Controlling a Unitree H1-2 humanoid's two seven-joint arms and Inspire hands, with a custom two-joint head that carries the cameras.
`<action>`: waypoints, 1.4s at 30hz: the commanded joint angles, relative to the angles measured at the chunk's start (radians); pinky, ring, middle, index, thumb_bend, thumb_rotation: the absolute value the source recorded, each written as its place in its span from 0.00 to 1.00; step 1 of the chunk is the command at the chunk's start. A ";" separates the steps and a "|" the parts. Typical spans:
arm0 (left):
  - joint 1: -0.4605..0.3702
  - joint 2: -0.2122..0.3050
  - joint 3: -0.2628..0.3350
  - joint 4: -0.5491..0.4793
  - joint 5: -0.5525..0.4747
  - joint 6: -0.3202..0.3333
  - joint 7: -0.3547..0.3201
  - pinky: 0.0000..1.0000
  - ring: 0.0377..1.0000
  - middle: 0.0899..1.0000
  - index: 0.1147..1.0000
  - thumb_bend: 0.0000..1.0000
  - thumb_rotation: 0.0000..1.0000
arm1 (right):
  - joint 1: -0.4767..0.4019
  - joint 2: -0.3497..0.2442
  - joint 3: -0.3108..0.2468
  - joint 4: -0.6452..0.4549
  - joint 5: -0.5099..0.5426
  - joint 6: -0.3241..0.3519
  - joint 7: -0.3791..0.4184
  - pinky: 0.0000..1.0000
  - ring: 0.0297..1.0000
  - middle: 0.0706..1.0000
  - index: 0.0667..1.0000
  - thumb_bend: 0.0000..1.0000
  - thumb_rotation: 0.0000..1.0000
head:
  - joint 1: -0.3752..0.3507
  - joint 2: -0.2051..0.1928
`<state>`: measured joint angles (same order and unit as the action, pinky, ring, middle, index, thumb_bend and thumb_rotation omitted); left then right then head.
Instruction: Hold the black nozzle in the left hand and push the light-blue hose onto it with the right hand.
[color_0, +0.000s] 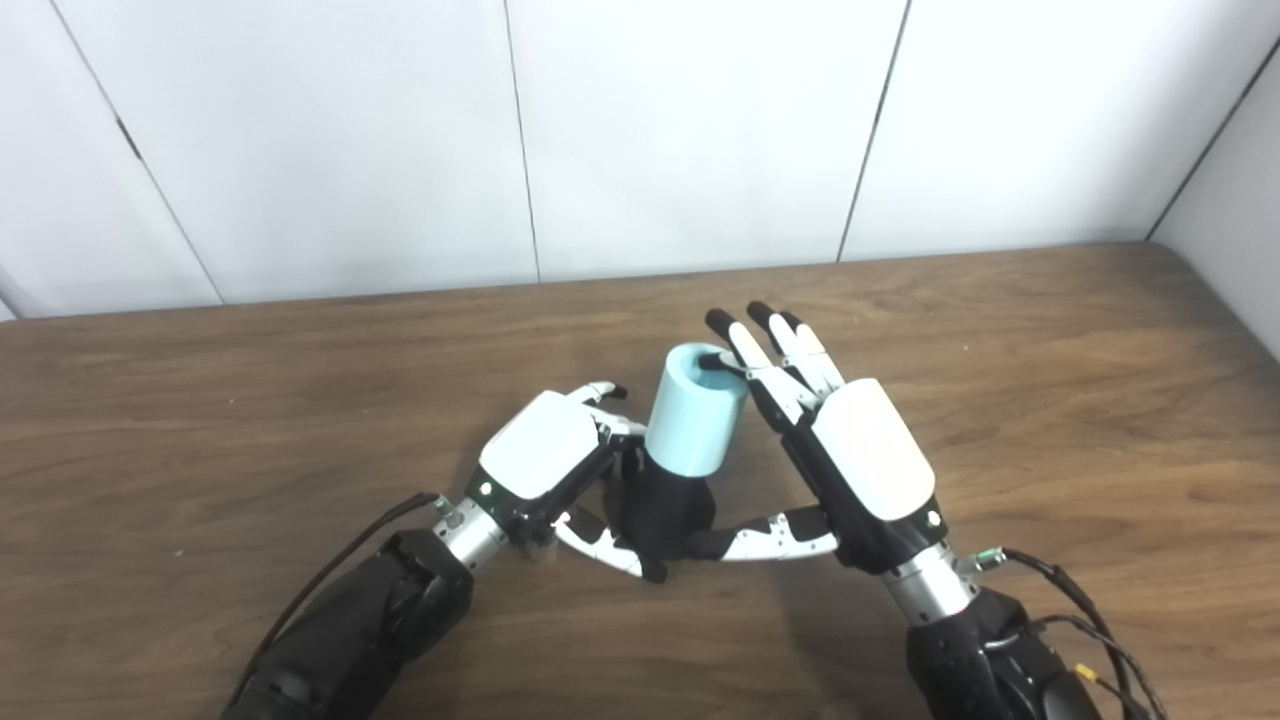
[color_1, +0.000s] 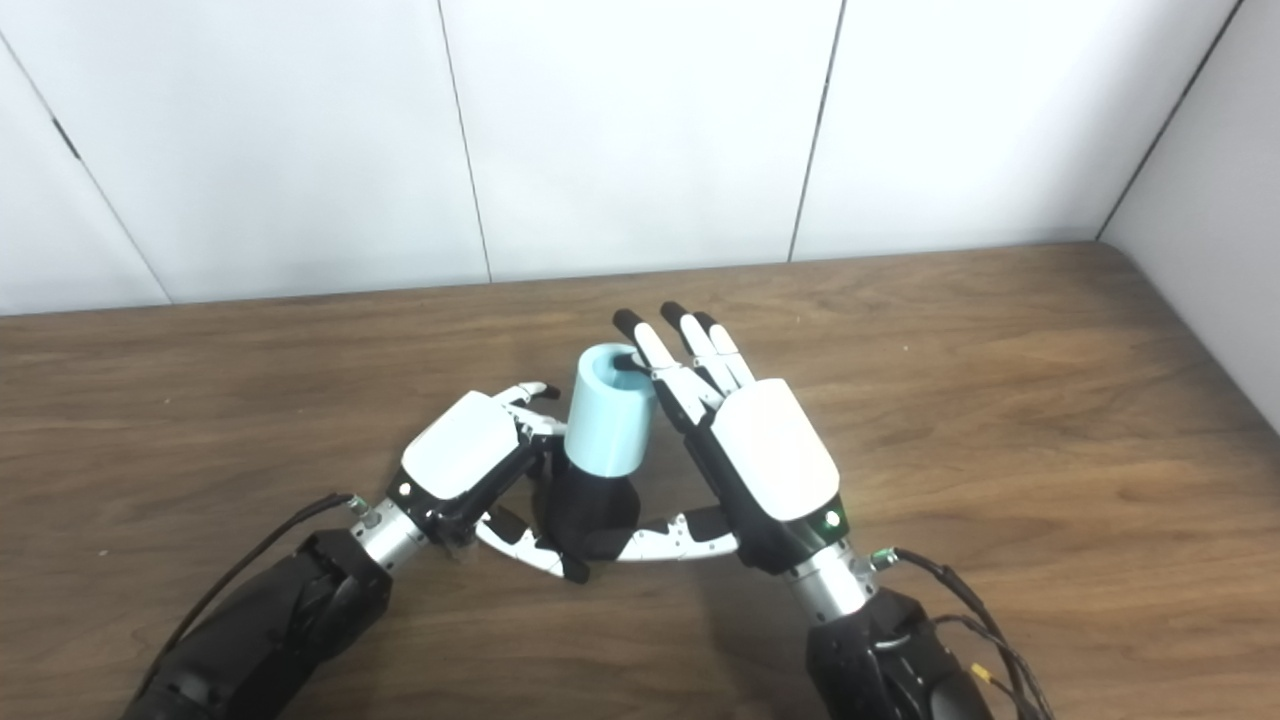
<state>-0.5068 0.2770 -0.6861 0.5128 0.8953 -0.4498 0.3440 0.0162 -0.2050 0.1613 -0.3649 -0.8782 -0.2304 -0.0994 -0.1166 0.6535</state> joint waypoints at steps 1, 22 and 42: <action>0.171 -0.030 -0.092 0.143 0.047 0.035 -0.097 0.83 0.48 0.40 0.43 0.50 0.00 | -0.030 -0.021 -0.005 -0.026 0.075 -0.068 -0.022 1.00 1.00 1.00 1.00 0.92 1.00 | 0.002 0.002; 0.168 -0.036 -0.096 0.143 0.050 0.049 -0.102 0.83 0.49 0.40 0.43 0.50 0.00 | -0.051 -0.040 0.026 -0.054 0.190 -0.173 0.044 0.90 1.00 1.00 1.00 0.96 0.88 | 0.005 0.002; 0.166 -0.036 -0.101 0.151 0.054 0.039 -0.090 0.83 0.49 0.40 0.44 0.50 0.00 | -0.047 -0.074 0.028 0.034 0.178 -0.239 -0.094 1.00 1.00 1.00 1.00 0.91 0.93 | 0.007 0.005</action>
<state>-0.5094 0.2729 -0.6907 0.5133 0.8954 -0.4429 0.3439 -0.0071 -0.2632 0.1938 -0.3084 -0.7234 -0.4271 -0.1560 -0.1089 0.6565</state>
